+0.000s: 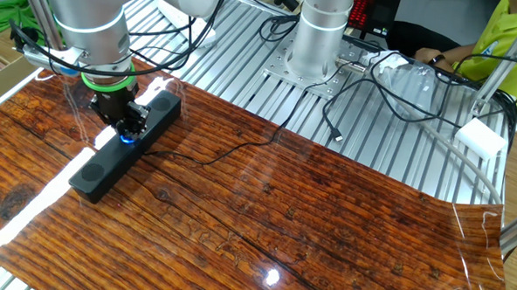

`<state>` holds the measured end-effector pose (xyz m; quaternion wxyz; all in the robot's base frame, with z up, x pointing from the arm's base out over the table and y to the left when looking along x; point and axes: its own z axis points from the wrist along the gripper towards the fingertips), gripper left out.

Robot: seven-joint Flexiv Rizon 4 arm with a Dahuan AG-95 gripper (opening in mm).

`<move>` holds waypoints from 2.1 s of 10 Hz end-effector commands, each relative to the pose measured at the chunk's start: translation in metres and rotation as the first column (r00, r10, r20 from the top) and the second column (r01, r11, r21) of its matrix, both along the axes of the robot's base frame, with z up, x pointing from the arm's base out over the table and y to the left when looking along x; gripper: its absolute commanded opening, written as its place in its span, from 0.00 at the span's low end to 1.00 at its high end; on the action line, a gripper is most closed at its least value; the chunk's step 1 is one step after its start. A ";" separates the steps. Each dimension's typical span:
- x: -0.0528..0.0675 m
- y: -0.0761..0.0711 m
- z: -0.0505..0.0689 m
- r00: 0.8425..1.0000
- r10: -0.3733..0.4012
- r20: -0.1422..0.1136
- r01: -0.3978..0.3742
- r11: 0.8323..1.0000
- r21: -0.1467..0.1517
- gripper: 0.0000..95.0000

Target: Turn the knob to decrease the volume of the speaker

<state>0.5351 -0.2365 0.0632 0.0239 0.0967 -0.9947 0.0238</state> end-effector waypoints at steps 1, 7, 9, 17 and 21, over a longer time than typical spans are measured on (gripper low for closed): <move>0.001 0.000 0.001 1.000 -0.003 0.001 0.003 1.000 0.001 0.00; 0.001 0.001 0.001 0.999 -0.031 0.021 0.031 1.000 0.004 0.40; 0.001 0.001 -0.001 0.998 -0.042 0.048 0.041 0.999 0.009 0.60; 0.004 0.004 0.018 0.999 -0.049 -0.009 0.049 0.999 0.016 0.60; 0.003 0.010 0.051 0.997 -0.038 -0.070 0.038 0.999 0.006 0.40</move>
